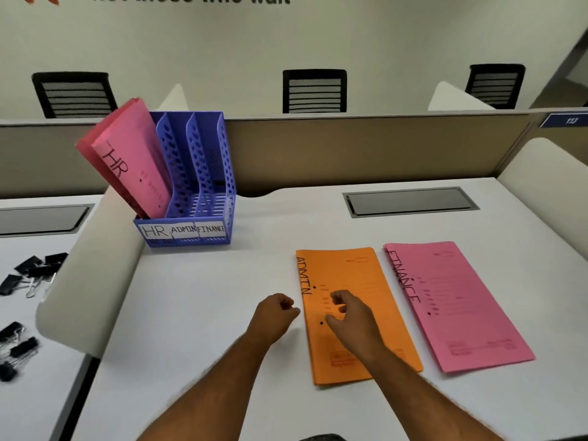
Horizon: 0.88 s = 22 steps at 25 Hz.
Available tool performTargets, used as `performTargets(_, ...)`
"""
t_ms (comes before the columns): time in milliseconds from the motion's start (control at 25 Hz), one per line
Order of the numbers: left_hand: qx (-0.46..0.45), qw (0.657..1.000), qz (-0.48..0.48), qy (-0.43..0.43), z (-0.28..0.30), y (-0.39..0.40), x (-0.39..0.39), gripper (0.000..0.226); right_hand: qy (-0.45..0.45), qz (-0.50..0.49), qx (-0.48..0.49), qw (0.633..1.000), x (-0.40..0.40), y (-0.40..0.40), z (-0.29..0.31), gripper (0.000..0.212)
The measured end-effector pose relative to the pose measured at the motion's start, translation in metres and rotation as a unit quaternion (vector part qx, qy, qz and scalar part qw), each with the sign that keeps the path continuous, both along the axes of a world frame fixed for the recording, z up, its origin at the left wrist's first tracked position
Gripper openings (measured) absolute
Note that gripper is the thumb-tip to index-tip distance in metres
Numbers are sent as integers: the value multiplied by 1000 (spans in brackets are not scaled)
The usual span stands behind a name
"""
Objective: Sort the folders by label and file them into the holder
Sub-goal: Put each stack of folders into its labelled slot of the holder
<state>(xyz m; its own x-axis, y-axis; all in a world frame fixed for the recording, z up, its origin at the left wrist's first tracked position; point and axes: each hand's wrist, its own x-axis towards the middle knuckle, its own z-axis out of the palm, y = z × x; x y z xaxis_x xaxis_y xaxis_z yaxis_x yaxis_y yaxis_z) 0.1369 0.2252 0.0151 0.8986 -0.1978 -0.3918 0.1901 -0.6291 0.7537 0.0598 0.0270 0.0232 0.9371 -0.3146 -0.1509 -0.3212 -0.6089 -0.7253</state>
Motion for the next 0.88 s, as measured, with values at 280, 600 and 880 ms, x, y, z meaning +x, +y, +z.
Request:
performTargets(280,-84,986,113,88,-16,-47,-24,27,97,55,-36,993,-21,-38,-24,69)
performTargets(600,-146,969,188,71,-6,-74,-30,15,75,110,-37,990,-24,-49,-22,63)
performTargets(880,-185,968,158,52,0,-67,-24,19,-12,102,-20,995,-33,-49,-21,41)
